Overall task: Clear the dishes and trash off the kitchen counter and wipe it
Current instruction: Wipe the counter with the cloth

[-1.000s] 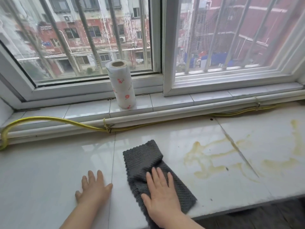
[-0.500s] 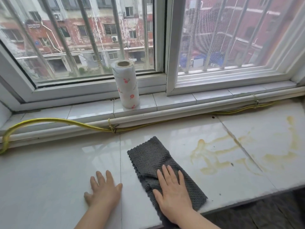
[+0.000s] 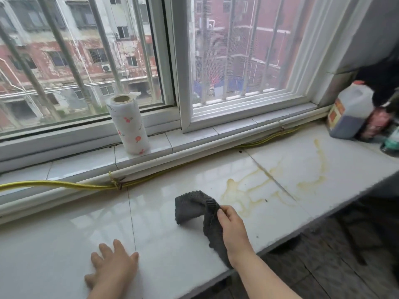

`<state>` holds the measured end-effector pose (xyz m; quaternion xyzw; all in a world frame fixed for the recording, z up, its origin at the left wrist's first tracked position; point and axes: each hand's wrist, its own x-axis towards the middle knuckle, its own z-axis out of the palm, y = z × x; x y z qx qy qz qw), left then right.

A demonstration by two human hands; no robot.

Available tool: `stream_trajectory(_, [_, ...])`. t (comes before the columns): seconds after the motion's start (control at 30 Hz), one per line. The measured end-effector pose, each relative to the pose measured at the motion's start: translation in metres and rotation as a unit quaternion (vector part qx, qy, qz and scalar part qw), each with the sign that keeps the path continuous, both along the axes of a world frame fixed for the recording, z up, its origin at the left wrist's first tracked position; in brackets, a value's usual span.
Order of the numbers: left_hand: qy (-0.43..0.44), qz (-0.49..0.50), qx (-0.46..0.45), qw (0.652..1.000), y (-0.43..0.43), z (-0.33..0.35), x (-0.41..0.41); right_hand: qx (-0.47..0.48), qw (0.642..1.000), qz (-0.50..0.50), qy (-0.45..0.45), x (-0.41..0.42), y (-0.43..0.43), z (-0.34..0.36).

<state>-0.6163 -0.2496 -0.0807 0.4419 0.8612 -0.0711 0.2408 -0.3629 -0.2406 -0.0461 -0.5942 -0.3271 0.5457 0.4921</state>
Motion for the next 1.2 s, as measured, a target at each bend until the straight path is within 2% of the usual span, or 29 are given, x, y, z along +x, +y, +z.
stream_trajectory(0.1, [0.004,-0.012,0.031,0.999,0.004,0.007,0.013,0.021,0.998,-0.038,0.054,0.023,-0.004,0.023])
stream_trajectory(0.2, [-0.022,-0.081,0.064,0.994,0.014,0.017,0.051,0.047,0.99,-0.1,0.083,0.051,-0.003,0.038])
stream_trajectory(0.4, [-0.107,-0.157,0.137,0.972,0.041,0.033,0.142,0.047,0.958,-0.282,0.028,0.133,0.014,0.037])
stream_trajectory(0.57, [-0.167,-0.167,0.162,0.958,0.073,0.033,0.209,0.024,0.932,-0.362,0.012,0.227,0.035,0.032])
stream_trajectory(0.7, [-0.19,-0.159,0.171,0.954,0.103,0.026,0.269,0.017,0.919,-0.392,-0.042,0.306,0.063,0.02])
stream_trajectory(0.8, [-0.205,-0.15,0.185,0.949,0.121,0.022,0.312,-0.015,0.935,-0.317,-0.156,0.341,0.088,0.002])
stream_trajectory(0.87, [-0.21,-0.139,0.199,0.947,0.126,0.026,0.331,-0.108,0.923,-0.182,-0.321,0.342,0.099,-0.014])
stream_trajectory(0.93, [-0.209,-0.13,0.21,0.946,0.135,0.025,0.349,-0.159,0.853,-0.026,-0.496,0.337,0.107,-0.035])
stream_trajectory(1.0, [-0.214,-0.124,0.225,0.943,0.137,0.027,0.357,-0.108,0.795,0.082,-0.592,0.32,0.11,-0.051])
stream_trajectory(1.07, [-0.218,-0.118,0.235,0.94,0.144,0.027,0.366,-0.048,0.783,0.155,-0.601,0.3,0.116,-0.065])
stream_trajectory(1.13, [-0.213,-0.127,0.239,0.939,0.151,0.029,0.376,-0.007,0.784,0.237,-0.573,0.278,0.12,-0.069])
stream_trajectory(1.2, [-0.208,-0.142,0.245,0.936,0.159,0.031,0.384,0.077,0.817,0.237,-0.521,0.272,0.123,-0.056])
